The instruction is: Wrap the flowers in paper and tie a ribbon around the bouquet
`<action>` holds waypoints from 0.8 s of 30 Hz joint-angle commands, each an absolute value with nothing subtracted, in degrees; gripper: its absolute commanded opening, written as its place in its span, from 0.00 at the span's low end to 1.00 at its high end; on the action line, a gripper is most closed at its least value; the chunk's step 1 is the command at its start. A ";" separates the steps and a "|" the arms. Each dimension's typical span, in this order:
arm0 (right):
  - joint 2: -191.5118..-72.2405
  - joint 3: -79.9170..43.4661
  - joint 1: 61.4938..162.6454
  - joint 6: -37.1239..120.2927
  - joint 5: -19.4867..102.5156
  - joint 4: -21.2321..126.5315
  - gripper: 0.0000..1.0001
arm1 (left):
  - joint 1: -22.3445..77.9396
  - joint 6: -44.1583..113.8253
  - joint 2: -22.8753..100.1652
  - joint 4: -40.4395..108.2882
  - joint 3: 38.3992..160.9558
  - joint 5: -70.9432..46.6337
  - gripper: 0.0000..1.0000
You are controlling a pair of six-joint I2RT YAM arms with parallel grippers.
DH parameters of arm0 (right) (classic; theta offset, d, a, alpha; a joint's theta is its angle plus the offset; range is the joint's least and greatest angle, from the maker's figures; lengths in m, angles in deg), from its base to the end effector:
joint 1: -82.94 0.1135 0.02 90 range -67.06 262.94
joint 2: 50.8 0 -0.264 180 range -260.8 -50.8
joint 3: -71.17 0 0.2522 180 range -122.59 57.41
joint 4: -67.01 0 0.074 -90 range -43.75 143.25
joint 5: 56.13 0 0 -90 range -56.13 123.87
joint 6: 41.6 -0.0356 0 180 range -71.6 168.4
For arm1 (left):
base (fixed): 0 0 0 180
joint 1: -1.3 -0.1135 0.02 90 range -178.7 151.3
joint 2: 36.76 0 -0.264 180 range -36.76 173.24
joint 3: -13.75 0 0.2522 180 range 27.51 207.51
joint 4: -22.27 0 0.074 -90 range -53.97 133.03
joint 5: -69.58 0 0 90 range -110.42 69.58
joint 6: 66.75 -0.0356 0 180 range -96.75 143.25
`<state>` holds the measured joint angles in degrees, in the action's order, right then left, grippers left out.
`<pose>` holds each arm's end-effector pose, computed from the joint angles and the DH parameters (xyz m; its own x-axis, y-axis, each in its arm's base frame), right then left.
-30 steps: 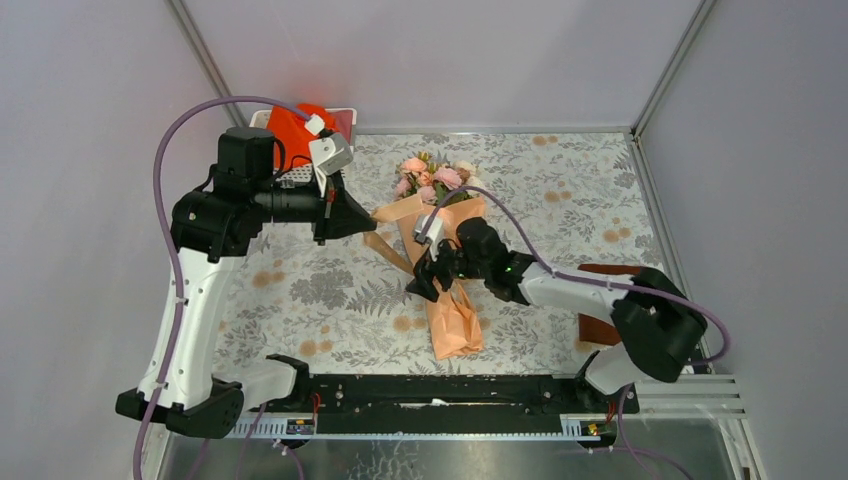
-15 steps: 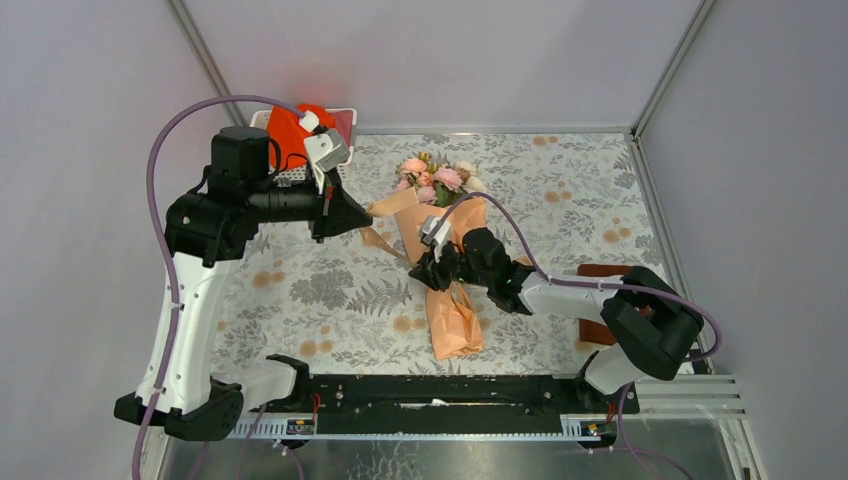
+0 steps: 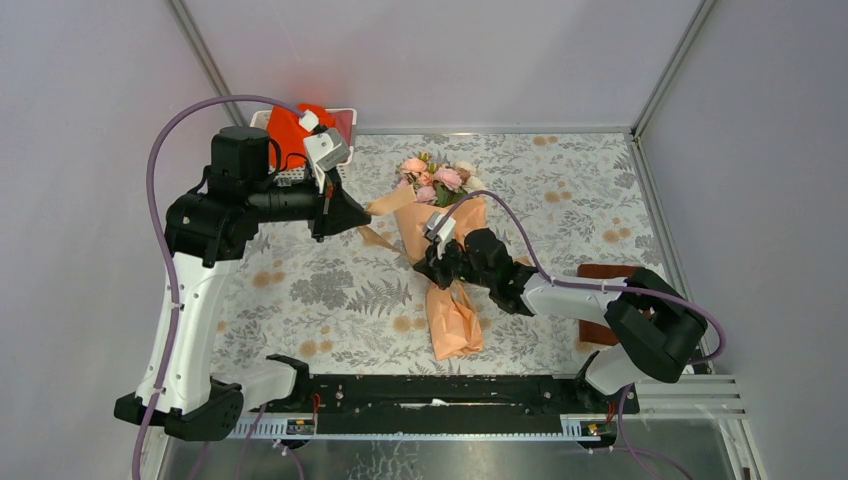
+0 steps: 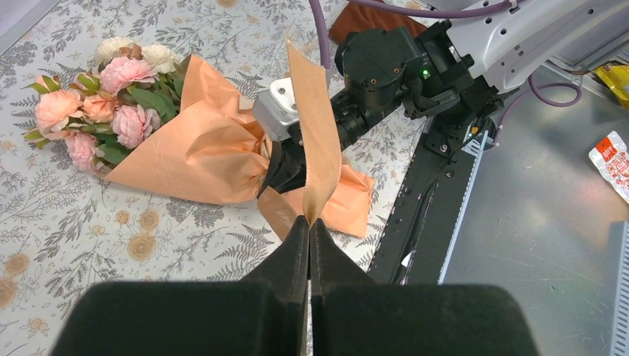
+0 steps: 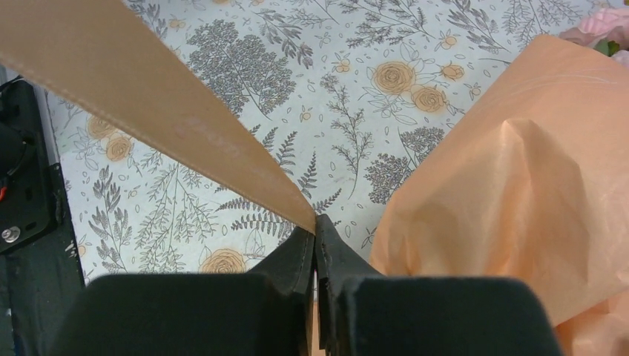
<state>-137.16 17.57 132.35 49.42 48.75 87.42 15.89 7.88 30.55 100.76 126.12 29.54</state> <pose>0.2021 0.2499 0.2173 -0.1232 -0.1702 -0.9777 -0.8995 0.4354 0.0375 0.1646 -0.0710 0.4822 -0.3072 0.2562 -0.9165 0.8938 0.4083 -0.1855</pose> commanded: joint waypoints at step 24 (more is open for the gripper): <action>-133.92 13.87 132.38 24.66 35.37 78.95 0.00 | 17.37 -9.76 2.98 78.20 70.90 5.91 0.77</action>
<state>-133.88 16.70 132.33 28.80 36.49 75.77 16.72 -20.93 4.36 95.23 74.36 -5.52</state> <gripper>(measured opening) 0.014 0.775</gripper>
